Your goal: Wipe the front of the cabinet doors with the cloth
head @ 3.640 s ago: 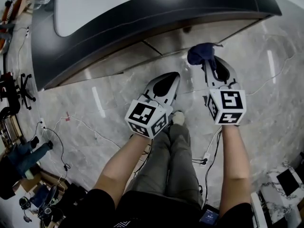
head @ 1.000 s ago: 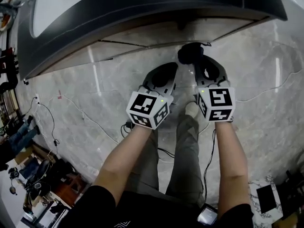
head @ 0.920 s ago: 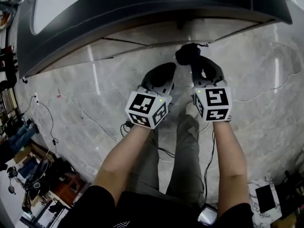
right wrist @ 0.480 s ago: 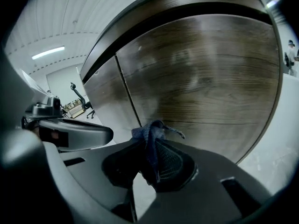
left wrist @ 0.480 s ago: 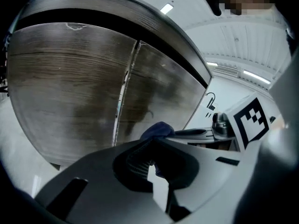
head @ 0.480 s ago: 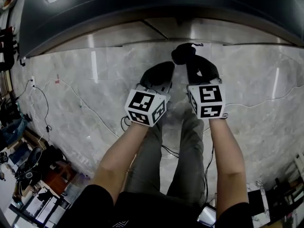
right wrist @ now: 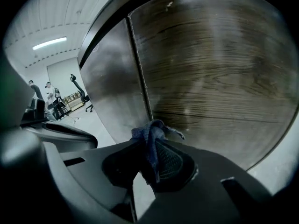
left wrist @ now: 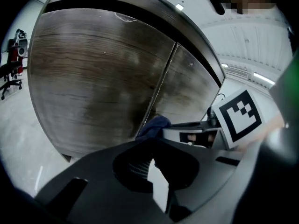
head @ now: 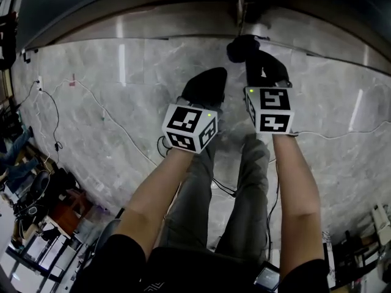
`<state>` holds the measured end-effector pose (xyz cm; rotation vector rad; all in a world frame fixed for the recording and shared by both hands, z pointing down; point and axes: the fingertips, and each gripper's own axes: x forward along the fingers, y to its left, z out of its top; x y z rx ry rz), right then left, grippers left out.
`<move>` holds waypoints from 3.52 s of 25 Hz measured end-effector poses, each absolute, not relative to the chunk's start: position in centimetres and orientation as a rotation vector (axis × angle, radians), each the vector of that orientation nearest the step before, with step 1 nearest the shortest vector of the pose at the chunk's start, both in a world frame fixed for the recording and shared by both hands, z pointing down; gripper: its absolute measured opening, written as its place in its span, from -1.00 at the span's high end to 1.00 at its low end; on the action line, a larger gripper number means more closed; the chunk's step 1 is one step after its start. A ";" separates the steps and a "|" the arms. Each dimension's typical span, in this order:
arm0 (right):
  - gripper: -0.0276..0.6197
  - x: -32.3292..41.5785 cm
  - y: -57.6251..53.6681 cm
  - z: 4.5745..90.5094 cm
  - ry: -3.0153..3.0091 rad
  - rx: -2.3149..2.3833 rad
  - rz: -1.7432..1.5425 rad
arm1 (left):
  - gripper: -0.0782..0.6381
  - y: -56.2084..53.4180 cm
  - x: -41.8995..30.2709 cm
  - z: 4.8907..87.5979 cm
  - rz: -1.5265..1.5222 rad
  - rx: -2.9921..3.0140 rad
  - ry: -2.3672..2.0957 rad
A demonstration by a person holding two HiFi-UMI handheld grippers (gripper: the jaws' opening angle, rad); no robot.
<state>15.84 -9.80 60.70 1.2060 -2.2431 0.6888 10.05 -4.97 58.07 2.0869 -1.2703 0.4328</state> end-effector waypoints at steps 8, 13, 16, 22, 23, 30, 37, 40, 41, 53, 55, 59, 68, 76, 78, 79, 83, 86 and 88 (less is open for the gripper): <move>0.71 16.5 -11.7 62.7 -2.194 1.231 0.654 | 0.78 -6.3 9.1 59.3 0.430 2.094 -1.267; 0.71 19.5 -12.5 62.8 -2.159 1.258 0.645 | 0.78 -7.5 10.8 59.3 0.434 2.103 -1.252; 0.71 21.5 -12.5 62.7 -2.142 1.277 0.646 | 0.78 -7.7 12.7 59.0 0.448 2.131 -1.220; 0.71 25.4 -12.9 64.0 -2.085 1.346 0.677 | 0.78 -8.3 16.0 59.3 0.455 2.174 -1.146; 0.71 25.8 -13.3 64.2 -2.076 1.357 0.683 | 0.78 -8.8 16.3 59.4 0.453 2.182 -1.134; 0.71 32.0 -12.4 64.9 -2.039 1.398 0.663 | 0.78 -7.8 21.9 59.6 0.470 2.243 -1.050; 0.71 40.9 -12.1 64.3 -1.983 1.477 0.668 | 0.78 -7.0 28.9 58.3 0.479 2.293 -0.996; 0.71 46.0 -11.3 63.1 -1.956 1.517 0.676 | 0.78 -6.1 33.0 57.0 0.482 2.307 -0.975; 0.71 47.2 -11.2 63.0 -1.949 1.531 0.681 | 0.78 -6.0 34.0 56.9 0.486 2.313 -0.968; 0.71 48.1 -10.2 61.5 -1.942 1.653 0.715 | 0.78 -7.1 36.9 57.7 0.499 2.324 -0.922; 0.71 48.2 -9.7 60.8 -1.943 1.666 0.725 | 0.78 -6.9 37.4 57.6 0.502 2.323 -0.910; 0.71 47.8 -8.7 59.3 -1.941 1.678 0.733 | 0.78 -6.8 37.3 56.5 0.505 2.334 -0.884; 0.71 46.9 -6.5 54.8 -1.938 1.707 0.741 | 0.78 -6.6 34.2 52.9 0.499 2.358 -0.865; 0.71 45.1 -4.3 49.7 -1.900 1.741 0.739 | 0.78 -5.5 29.9 48.2 0.526 2.408 -0.868; 0.71 44.2 -3.8 48.2 -1.915 1.731 0.714 | 0.78 -4.5 28.8 46.9 0.526 2.419 -0.866; 0.71 43.8 -3.4 47.6 -1.926 1.726 0.699 | 0.78 -3.8 28.3 46.4 0.525 2.427 -0.868; 0.71 41.6 -1.6 46.3 -1.957 1.718 0.678 | 0.78 -1.1 25.8 45.0 0.525 2.440 -0.896; 0.71 39.2 -1.3 44.4 -1.980 1.716 0.681 | 0.78 0.1 23.3 43.2 0.495 2.423 -0.925; 0.71 37.6 -1.1 42.8 -2.001 1.715 0.683 | 0.78 0.9 21.7 41.9 0.486 2.415 -0.939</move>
